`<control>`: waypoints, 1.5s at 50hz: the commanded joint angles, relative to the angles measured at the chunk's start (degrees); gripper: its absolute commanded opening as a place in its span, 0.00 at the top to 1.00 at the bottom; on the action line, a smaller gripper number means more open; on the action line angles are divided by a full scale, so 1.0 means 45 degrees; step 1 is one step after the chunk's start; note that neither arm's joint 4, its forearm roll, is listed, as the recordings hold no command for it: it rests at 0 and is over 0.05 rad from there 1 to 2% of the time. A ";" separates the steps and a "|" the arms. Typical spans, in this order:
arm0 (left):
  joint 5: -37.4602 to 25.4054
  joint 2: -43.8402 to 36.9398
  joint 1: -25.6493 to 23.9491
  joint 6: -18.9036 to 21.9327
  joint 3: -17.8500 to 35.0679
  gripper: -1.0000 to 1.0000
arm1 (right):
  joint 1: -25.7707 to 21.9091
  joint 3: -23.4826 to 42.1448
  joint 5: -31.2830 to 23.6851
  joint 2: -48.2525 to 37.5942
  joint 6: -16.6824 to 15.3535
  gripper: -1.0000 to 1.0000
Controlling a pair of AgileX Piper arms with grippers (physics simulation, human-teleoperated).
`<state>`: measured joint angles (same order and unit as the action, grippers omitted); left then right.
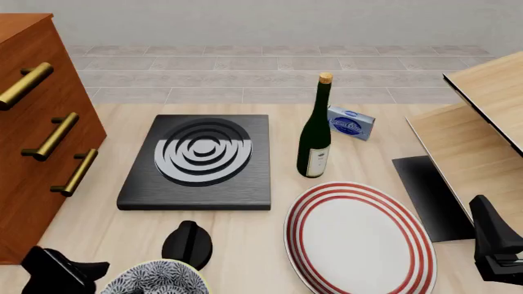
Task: Put the bowl on the stove.
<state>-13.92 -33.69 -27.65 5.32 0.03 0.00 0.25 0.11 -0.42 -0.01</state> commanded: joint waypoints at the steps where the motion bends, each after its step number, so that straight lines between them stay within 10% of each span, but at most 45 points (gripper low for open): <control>1: 0.0645 -0.0807 0.0149 0.0358 -0.0005 0.00 | 0.0000 0.0000 0.0000 0.0000 0.0001 0.00; 2: 0.0007 0.0180 0.0235 0.0773 -0.0005 1.00 | 0.0000 0.0000 0.0000 0.0000 0.0001 0.00; 4: -0.1437 0.2024 0.1088 0.2056 -0.0005 1.00 | 0.0000 0.0000 0.0000 -0.0001 0.0000 0.00; 31: 0.0506 0.0027 0.0022 0.2903 -0.0005 1.00 | 0.0000 0.0000 0.0000 -0.0001 0.0002 0.00; 44: -0.3083 0.4406 -0.0793 0.3203 0.0418 1.00 | 0.0001 0.0000 0.0001 0.0004 0.0003 0.00; 61: -0.5666 0.6303 -0.0743 0.2486 0.2892 1.00 | 0.0001 0.0000 0.0000 0.0001 -0.0001 0.00; 75: -0.4202 0.5541 -0.0255 0.1142 0.4078 1.00 | 0.0000 0.0000 0.0000 0.0000 0.0001 0.00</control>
<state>-35.40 -7.72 -30.22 13.17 14.91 0.00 0.25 0.11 -0.42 -0.01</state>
